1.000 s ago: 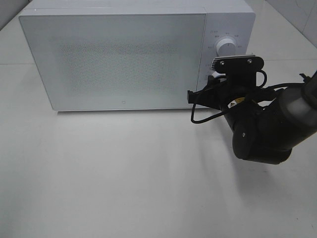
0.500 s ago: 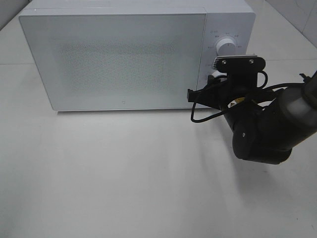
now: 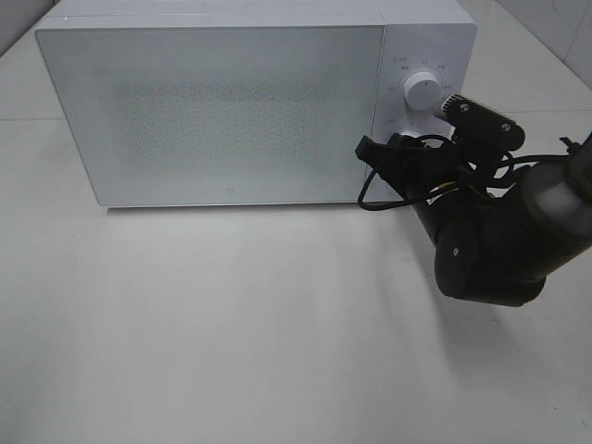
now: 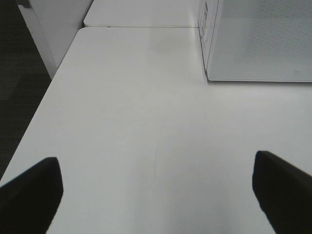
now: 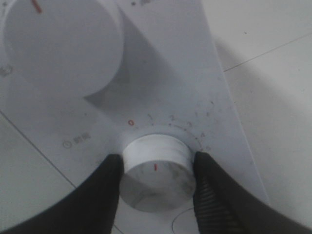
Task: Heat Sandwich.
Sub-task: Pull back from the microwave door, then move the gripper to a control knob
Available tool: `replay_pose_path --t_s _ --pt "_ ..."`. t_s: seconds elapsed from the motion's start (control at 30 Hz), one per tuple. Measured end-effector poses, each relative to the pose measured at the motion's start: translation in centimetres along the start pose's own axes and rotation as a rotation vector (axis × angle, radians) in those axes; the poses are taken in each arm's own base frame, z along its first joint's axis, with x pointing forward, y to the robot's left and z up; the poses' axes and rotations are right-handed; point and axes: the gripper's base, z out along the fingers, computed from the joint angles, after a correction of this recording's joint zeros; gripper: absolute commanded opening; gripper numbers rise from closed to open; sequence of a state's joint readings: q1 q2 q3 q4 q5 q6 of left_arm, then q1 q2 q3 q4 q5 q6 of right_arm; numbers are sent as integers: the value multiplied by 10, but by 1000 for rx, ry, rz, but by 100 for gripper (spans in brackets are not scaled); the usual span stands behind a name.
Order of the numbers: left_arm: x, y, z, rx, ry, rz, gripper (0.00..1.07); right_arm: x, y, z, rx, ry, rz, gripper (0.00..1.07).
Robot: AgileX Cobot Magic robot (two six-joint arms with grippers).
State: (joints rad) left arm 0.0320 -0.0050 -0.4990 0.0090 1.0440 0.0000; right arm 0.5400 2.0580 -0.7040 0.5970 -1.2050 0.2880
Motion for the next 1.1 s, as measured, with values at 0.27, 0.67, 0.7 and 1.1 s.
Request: replay_pose_path --t_s 0.27,0.67,0.7,1.1 --pt "0 0 0 0 0 0 100 0 0 0 -1 -1 290 6" --pt "0 0 0 0 0 0 100 0 0 0 -2 -4 662 6" --pt "0 0 0 0 0 0 100 0 0 0 -1 -5 702 6" --pt "0 0 0 0 0 0 100 -1 -1 0 5 -16 1046 6"
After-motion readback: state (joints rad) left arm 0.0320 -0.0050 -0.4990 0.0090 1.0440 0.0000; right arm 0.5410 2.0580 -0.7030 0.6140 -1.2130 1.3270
